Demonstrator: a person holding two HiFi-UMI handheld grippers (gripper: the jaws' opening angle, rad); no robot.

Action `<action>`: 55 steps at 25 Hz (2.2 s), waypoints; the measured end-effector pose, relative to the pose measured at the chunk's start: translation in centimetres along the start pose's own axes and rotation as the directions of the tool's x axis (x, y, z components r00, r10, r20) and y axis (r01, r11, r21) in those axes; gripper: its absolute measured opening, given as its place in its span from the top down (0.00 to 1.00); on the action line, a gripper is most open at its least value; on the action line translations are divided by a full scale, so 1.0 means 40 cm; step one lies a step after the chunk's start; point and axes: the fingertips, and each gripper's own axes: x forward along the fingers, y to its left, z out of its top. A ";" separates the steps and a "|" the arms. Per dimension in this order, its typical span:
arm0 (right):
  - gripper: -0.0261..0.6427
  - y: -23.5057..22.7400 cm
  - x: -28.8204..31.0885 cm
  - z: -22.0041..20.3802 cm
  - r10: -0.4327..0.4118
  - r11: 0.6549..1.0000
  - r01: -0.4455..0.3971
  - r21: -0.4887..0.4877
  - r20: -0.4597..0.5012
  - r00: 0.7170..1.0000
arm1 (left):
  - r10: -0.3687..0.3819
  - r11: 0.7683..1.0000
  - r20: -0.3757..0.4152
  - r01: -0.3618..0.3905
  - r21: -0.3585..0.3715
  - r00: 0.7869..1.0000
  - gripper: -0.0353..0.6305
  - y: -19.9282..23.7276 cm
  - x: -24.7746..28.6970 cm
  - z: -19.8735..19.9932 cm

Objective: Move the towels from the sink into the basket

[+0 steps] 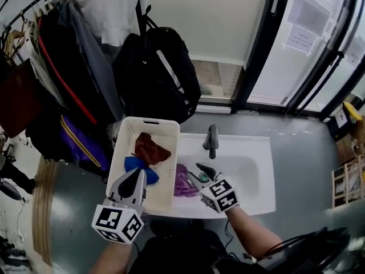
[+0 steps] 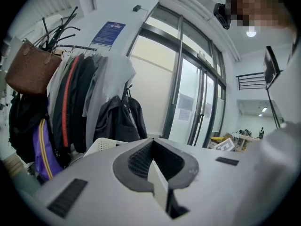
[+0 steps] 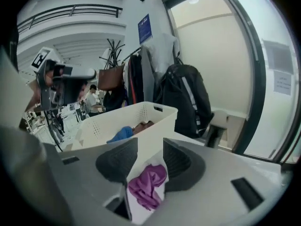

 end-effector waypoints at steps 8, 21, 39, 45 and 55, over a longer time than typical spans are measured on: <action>0.61 0.062 0.184 -0.221 0.131 0.991 -0.132 0.008 -0.217 0.967 | 0.095 0.994 -0.087 -0.099 -0.046 0.992 0.94 0.069 -0.029 -0.087; 0.46 0.066 0.360 -0.439 0.170 0.980 -0.196 -0.022 -0.401 0.900 | 0.143 0.986 -0.176 -0.155 -0.054 0.974 0.94 0.088 -0.029 -0.168; 0.80 0.044 0.397 -0.507 0.166 0.981 -0.195 -0.017 -0.451 0.877 | 0.127 0.990 -0.208 -0.137 -0.035 0.970 0.94 0.098 -0.045 -0.194; 0.82 0.037 0.325 -0.440 0.165 0.985 -0.171 0.022 -0.402 0.901 | 0.108 0.993 -0.174 -0.114 -0.026 0.979 0.94 0.085 -0.038 -0.168; 0.82 0.024 0.170 -0.279 0.141 0.990 -0.143 0.012 -0.266 0.954 | 0.068 0.996 -0.101 -0.072 -0.043 0.993 0.94 0.054 -0.010 -0.117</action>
